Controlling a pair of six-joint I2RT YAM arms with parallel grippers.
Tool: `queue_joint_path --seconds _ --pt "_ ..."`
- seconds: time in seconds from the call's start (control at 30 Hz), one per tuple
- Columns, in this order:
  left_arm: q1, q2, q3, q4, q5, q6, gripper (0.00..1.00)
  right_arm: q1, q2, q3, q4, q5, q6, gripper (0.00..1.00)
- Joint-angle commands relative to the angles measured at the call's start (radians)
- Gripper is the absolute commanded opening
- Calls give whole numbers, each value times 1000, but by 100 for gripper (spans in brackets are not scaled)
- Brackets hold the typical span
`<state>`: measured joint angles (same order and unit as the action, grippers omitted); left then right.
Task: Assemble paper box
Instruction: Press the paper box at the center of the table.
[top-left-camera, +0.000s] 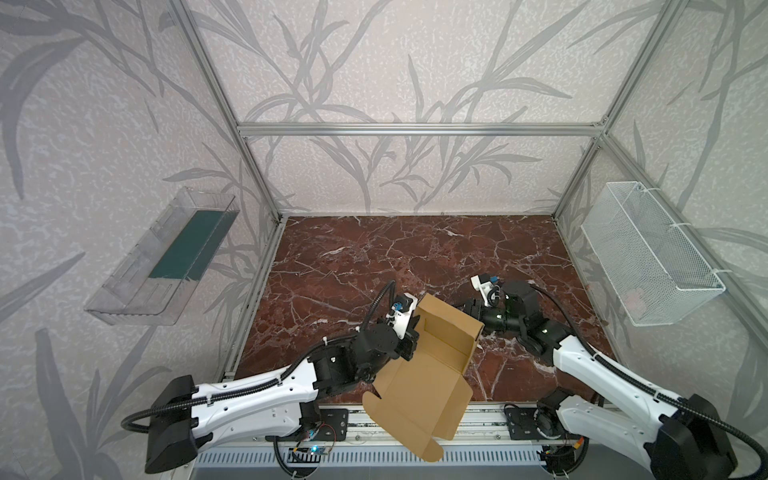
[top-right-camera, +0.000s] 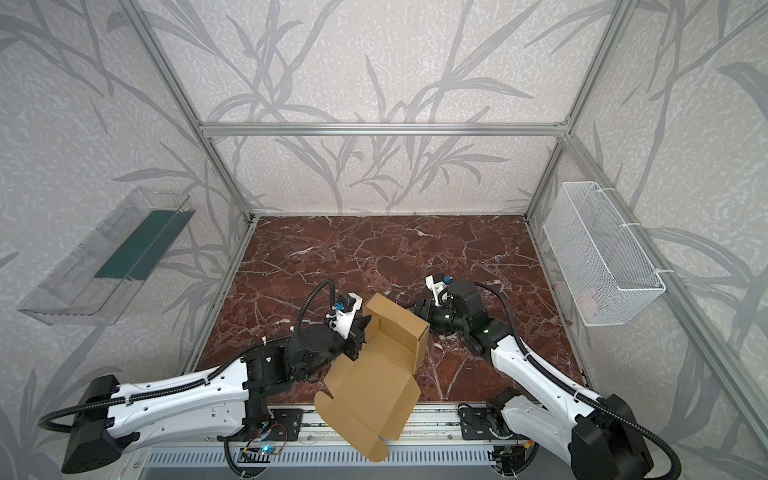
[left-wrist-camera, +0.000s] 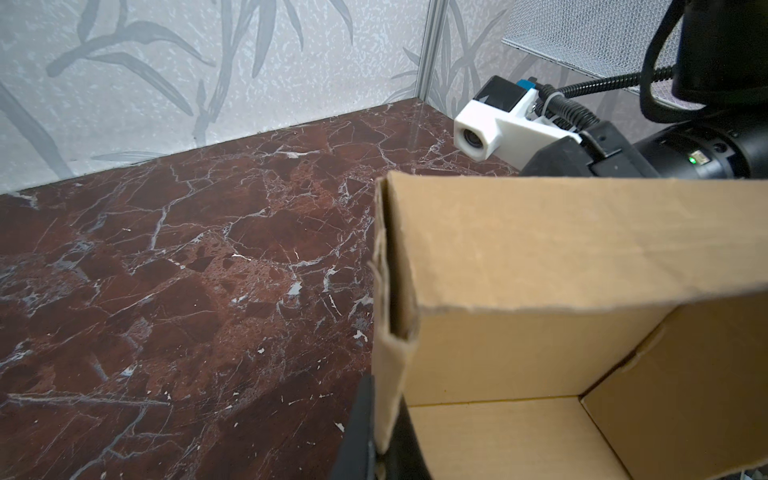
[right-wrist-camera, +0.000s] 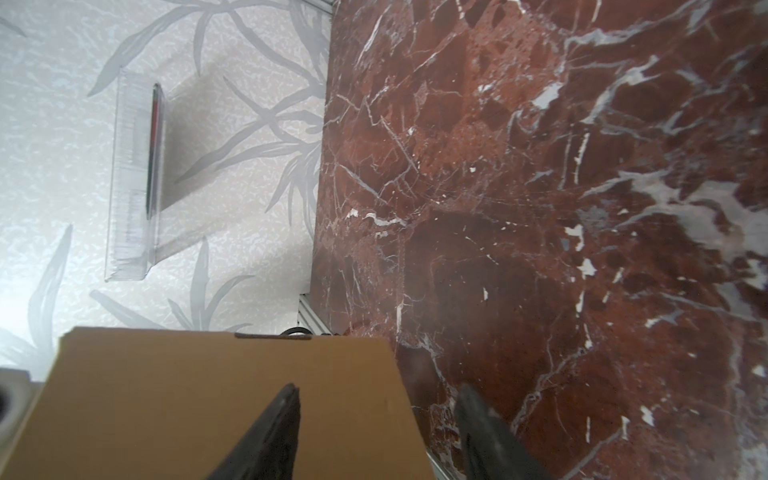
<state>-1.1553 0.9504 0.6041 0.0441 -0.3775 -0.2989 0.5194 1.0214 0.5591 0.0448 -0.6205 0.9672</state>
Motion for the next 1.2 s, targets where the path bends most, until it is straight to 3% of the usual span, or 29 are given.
queue_joint_path --seconds 0.0,0.27,0.83,1.0,1.17 --pt "8 -7 -1 -16 -86 14 0 14 -28 -23 65 -61 31 60" --pt "9 7 15 -54 -185 9 0 111 -29 -97 206 -45 125 59" --pt "9 -17 6 -79 -227 18 0 134 -69 -70 131 -5 105 59" --pt "13 7 29 -120 -206 -1 0 83 -133 -13 -88 55 30 59" --pt "31 -15 13 -161 -202 -43 0 -49 -221 60 -315 86 -62 60"
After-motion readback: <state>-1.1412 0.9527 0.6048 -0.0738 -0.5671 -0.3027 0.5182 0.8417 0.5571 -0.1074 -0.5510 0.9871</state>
